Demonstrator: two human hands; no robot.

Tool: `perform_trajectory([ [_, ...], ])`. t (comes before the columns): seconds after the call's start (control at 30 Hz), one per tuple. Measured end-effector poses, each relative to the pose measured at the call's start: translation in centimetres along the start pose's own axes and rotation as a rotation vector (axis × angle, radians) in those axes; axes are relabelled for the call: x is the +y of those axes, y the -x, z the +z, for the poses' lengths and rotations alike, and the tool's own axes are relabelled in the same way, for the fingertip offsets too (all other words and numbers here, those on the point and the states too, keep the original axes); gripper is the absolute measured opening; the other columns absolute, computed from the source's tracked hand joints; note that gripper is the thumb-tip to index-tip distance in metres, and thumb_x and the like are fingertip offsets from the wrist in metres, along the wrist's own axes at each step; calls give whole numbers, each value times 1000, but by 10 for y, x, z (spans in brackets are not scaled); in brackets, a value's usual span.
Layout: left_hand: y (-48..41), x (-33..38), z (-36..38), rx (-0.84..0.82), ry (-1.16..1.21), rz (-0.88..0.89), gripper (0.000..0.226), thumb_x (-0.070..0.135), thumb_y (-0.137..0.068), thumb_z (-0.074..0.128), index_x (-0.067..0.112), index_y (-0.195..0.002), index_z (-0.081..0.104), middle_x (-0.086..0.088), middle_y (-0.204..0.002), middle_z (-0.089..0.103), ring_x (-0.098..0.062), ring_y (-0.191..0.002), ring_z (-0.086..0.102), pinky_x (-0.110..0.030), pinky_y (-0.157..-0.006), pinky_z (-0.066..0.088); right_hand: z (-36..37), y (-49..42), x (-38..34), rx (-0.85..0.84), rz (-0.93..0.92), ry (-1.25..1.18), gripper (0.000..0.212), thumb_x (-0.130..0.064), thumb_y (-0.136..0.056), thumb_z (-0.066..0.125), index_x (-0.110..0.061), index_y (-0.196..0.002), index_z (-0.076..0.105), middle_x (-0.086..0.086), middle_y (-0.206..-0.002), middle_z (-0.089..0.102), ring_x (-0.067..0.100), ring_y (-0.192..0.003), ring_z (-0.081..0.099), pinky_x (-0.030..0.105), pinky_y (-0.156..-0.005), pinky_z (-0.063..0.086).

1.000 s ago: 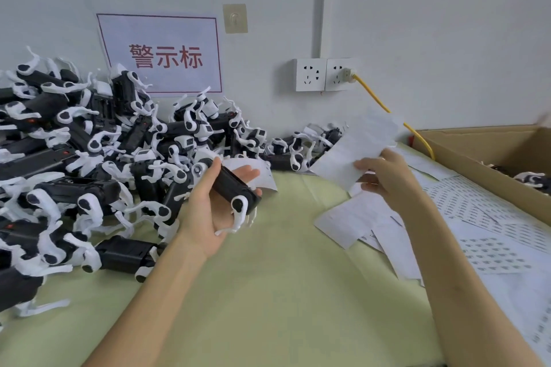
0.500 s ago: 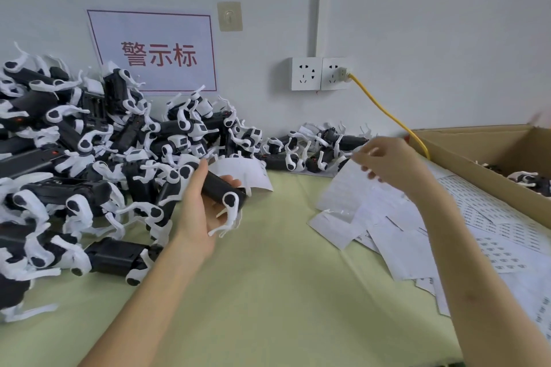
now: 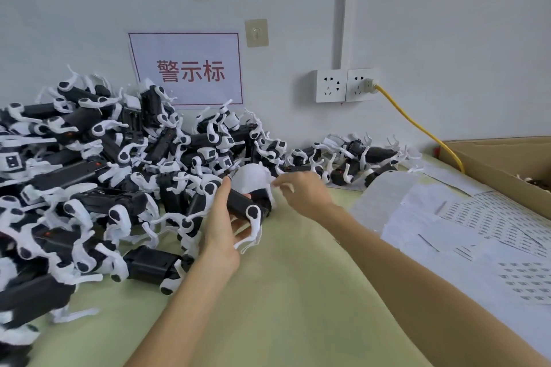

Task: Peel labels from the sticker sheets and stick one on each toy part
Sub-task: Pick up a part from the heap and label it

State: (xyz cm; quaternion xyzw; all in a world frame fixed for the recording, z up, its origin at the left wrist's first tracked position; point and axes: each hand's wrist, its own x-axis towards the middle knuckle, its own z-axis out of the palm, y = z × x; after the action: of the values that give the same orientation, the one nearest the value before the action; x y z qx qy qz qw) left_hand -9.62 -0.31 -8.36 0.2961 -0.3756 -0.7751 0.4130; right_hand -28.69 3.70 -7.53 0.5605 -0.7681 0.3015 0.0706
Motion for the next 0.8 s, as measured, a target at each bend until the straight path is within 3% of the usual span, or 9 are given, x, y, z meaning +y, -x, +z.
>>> perform_trajectory([
  [0.1,2,1,1,-33,4,-18,47,60,-81,76,15,-94,75,-3,-77,74,-16,-63,72,-29,-63,56,-25,-16,-6,325,73,-47,29,-11,-97,52,-18,-111,77,8,-90,77,33,-84,68,37,-72,50],
  [0.2,5,5,4,-125,79,1,46,58,-76,77,14,-92,79,-6,-88,73,-21,-75,73,-36,-80,57,-60,-17,-9,510,147,-282,26,-11,-97,52,-18,-104,76,-3,-78,72,16,-69,63,33,-63,47],
  [0.27,7,8,5,-238,167,-5,48,60,-79,72,12,-80,80,-9,-95,74,-27,-88,74,-39,-83,55,-78,-6,-10,547,94,-419,24,-8,-95,56,-19,-98,77,-14,-79,71,4,-71,61,25,-67,47],
  [0.4,13,14,3,-494,234,1,60,67,-86,65,8,-88,74,-17,-95,74,-36,-92,69,-34,-62,50,-94,31,-8,499,4,-652,31,3,-90,62,-22,-91,80,-16,-90,77,3,-87,69,19,-79,50],
  [0.43,14,16,2,-540,248,-13,59,67,-83,68,9,-96,73,-22,-106,73,-38,-94,69,-36,-67,53,-94,39,-5,517,5,-685,35,6,-88,62,-24,-90,79,-15,-93,77,3,-92,69,18,-79,50],
  [0.53,20,22,4,-681,271,-76,61,65,-86,67,9,-108,73,-37,-151,41,-48,-138,47,-50,-107,48,-86,54,6,570,34,-730,41,9,-86,63,-29,-87,79,-14,-105,75,0,-111,65,21,-82,50],
  [0.57,22,23,5,-708,274,-101,62,64,-89,66,7,-110,73,-37,-156,33,-47,-142,43,-50,-106,49,-83,57,8,579,45,-739,42,8,-86,65,-32,-87,78,-15,-107,74,0,-114,63,21,-82,50],
  [0.7,29,20,9,-737,170,-184,63,61,-87,71,6,-119,72,-24,-151,49,-39,-113,66,-40,-72,57,-75,60,16,620,99,-698,42,5,-87,66,-36,-88,77,-12,-109,72,8,-113,63,23,-79,48],
  [0.8,29,13,9,-744,73,-221,62,59,-83,76,7,-116,75,-14,-138,64,-34,-119,64,-45,-100,51,-74,61,17,639,142,-703,36,3,-88,68,-31,-92,78,-15,-104,70,7,-103,66,28,-77,51],
])
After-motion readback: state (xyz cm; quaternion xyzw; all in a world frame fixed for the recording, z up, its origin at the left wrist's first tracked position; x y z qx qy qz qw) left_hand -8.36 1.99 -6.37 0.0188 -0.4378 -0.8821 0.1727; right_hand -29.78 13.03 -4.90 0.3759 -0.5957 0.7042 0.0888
